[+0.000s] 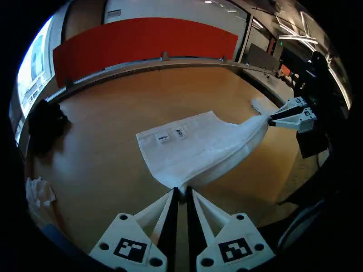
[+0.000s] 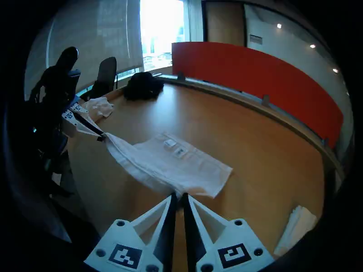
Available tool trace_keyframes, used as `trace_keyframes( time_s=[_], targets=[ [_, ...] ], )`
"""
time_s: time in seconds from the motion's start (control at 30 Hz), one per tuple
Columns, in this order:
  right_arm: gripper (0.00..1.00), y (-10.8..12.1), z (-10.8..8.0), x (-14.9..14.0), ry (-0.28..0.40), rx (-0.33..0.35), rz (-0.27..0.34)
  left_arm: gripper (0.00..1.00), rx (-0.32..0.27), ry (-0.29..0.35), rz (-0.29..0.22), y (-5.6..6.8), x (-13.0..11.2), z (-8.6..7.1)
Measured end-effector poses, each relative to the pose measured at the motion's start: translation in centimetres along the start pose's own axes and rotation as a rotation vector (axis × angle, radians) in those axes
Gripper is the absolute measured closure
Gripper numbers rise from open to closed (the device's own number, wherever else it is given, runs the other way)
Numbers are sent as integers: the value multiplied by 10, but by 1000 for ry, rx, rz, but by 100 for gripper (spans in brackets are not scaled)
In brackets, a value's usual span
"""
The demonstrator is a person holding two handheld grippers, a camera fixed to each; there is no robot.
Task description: Fold towel
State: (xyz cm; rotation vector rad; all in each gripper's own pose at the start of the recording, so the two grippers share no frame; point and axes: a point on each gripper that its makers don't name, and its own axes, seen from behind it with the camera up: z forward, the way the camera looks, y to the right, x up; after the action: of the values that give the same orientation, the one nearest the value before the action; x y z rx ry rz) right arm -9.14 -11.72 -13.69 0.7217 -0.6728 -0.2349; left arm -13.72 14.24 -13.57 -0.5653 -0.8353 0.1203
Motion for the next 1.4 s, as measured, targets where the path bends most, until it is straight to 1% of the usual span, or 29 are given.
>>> trace_keyframes(
  time_s=[0.1,0.3,0.5,0.67,0.87,1.1,1.27,1.4],
  targets=[
    [89,-2,-4,0,-2,3,4,87,-2,0,-3,2,-1,-3],
    [89,-4,-5,-6,-19,5,0,87,-5,-10,-10,3,-5,-1],
    [89,-1,-1,-4,-21,6,-1,88,5,-13,-15,0,-3,3],
    [89,5,7,-3,-31,6,-5,88,7,-12,-24,-6,4,11],
    [89,17,19,1,-47,-3,-17,88,19,-4,-21,-16,18,24],
    [89,37,36,5,-64,-20,-14,88,36,1,-2,-29,34,44],
    [89,50,50,6,-84,-32,-9,88,44,-8,-1,-37,42,60],
    [89,56,59,5,-99,-31,-10,88,47,-18,14,-41,45,70]
  ],
)
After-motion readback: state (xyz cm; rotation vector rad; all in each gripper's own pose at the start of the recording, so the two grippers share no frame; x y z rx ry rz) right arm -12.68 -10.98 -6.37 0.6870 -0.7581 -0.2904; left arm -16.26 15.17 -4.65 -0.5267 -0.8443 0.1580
